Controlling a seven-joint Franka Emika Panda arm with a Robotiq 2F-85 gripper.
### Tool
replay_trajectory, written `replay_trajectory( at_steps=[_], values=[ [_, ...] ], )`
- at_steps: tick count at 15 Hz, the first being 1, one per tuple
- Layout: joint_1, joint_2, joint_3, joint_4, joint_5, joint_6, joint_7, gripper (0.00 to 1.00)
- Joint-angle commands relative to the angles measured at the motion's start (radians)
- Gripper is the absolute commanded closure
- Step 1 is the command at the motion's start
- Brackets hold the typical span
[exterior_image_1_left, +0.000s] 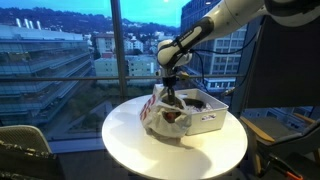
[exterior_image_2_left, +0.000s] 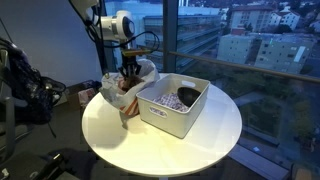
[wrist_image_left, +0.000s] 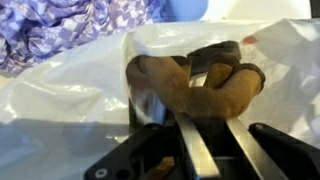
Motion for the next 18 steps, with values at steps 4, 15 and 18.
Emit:
replay_trajectory(
  at_steps=[4, 15, 18],
  values=[
    [-0.009, -0.253, -0.004, -0.163, 0.038, -0.066, 0.005, 0.96],
    [-0.068, -0.551, -0.127, -0.494, -0.025, 0.346, 0.172, 0.96],
    [-0.075, -0.524, -0.184, -0.508, -0.180, 0.322, 0.292, 0.96]
  ],
)
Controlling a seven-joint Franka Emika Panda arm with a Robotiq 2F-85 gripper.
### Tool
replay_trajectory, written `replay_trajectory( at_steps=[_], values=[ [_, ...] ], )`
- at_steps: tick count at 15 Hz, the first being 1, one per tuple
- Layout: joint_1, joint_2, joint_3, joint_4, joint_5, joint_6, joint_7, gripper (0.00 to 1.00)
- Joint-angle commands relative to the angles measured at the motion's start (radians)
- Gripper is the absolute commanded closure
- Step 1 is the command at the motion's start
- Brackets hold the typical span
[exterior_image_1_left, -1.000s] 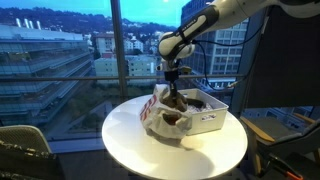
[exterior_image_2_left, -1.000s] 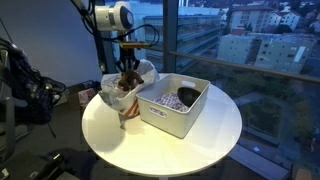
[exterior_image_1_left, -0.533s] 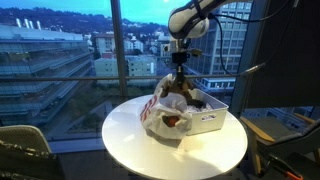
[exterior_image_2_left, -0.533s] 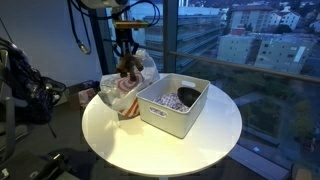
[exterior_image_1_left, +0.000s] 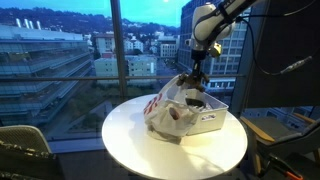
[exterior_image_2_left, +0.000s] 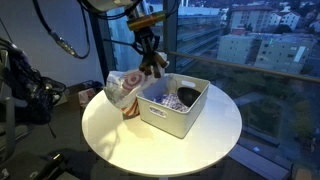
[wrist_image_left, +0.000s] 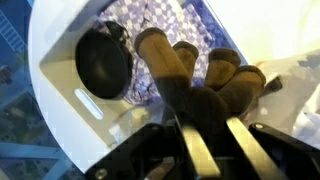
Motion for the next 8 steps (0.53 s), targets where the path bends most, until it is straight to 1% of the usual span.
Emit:
replay_trajectory(
  at_steps=[1, 2, 5, 7, 8],
  values=[
    [-0.006, -0.006, -0.045, -0.045, -0.144, -0.009, 0.106, 0.96],
    [-0.013, 0.000, -0.044, -0.049, -0.141, -0.029, 0.066, 0.96],
    [-0.015, 0.024, -0.058, -0.040, -0.196, -0.119, 0.065, 0.96],
    [-0.023, 0.033, -0.055, -0.038, -0.189, -0.179, 0.028, 0.96],
    [-0.033, 0.025, -0.045, -0.053, -0.151, -0.174, -0.033, 0.96]
  ],
)
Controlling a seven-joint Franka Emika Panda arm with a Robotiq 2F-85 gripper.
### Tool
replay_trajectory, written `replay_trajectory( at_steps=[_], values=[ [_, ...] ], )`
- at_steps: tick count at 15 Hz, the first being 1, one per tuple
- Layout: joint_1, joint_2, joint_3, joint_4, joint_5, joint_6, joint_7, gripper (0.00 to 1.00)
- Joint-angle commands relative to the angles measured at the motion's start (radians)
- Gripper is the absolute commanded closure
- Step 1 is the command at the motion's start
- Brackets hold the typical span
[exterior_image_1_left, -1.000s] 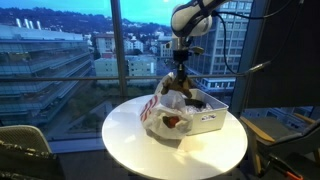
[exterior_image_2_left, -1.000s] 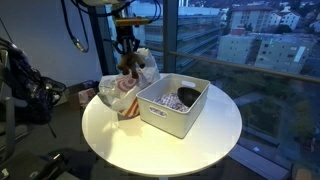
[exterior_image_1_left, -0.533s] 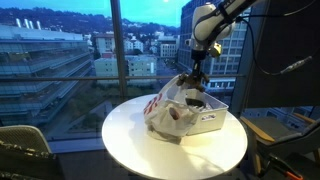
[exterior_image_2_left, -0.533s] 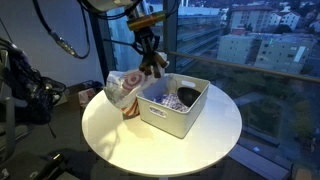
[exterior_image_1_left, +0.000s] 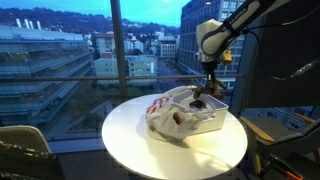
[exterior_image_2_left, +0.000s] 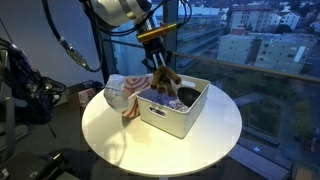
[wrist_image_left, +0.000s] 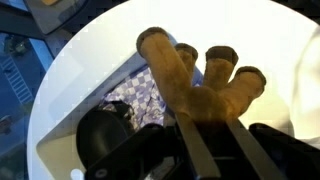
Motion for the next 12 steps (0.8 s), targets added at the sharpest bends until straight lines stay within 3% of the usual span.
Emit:
replay_trajectory(
  at_steps=[1, 3, 8, 12],
  values=[
    [-0.015, -0.011, 0.007, -0.005, 0.015, -0.057, -0.102, 0.96],
    [-0.021, -0.007, 0.007, 0.002, 0.027, -0.100, -0.141, 0.96],
    [-0.057, 0.011, 0.034, 0.013, 0.232, -0.099, -0.496, 0.96],
    [-0.061, 0.022, 0.030, 0.047, 0.323, -0.240, -0.653, 0.96]
  ],
)
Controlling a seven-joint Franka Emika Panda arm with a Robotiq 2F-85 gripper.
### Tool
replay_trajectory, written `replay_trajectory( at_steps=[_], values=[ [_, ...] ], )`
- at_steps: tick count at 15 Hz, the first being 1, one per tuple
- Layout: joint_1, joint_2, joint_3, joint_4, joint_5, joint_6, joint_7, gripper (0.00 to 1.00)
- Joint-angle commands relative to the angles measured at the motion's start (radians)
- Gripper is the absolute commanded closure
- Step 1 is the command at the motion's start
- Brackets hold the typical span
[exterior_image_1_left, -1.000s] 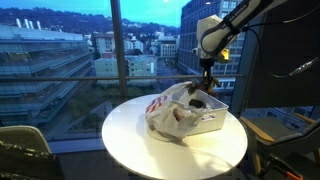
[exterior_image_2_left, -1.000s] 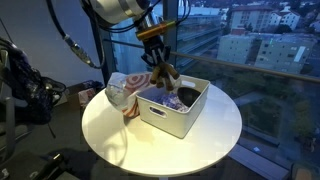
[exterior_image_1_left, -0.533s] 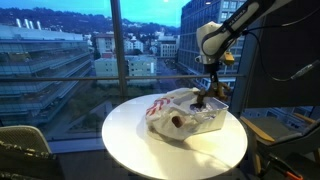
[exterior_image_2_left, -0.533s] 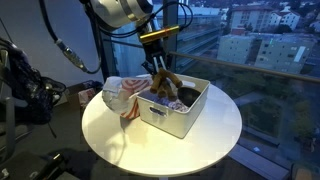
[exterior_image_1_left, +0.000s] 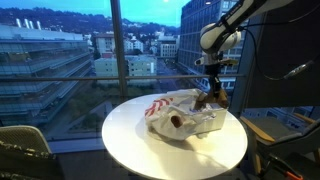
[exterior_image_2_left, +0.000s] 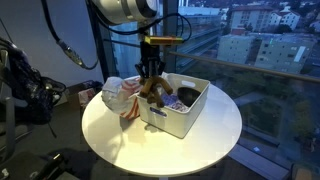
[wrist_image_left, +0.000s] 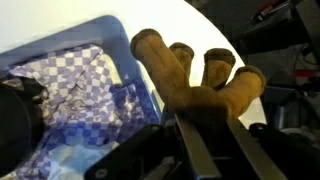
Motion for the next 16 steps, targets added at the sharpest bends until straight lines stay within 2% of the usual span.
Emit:
replay_trajectory(
  at_steps=[1, 3, 5, 8, 14, 16],
  values=[
    [-0.015, 0.005, 0.009, 0.043, 0.045, -0.096, -0.124, 0.96],
    [-0.010, 0.004, 0.007, 0.045, 0.033, -0.081, -0.140, 0.96],
    [0.016, 0.019, -0.020, 0.062, -0.089, -0.104, 0.028, 0.96],
    [0.022, 0.032, -0.029, 0.083, -0.197, -0.107, 0.195, 0.96],
    [0.019, 0.130, -0.034, 0.159, -0.341, 0.144, 0.459, 0.96],
    [0.025, 0.184, -0.051, 0.200, -0.422, 0.231, 0.555, 0.96]
  ],
)
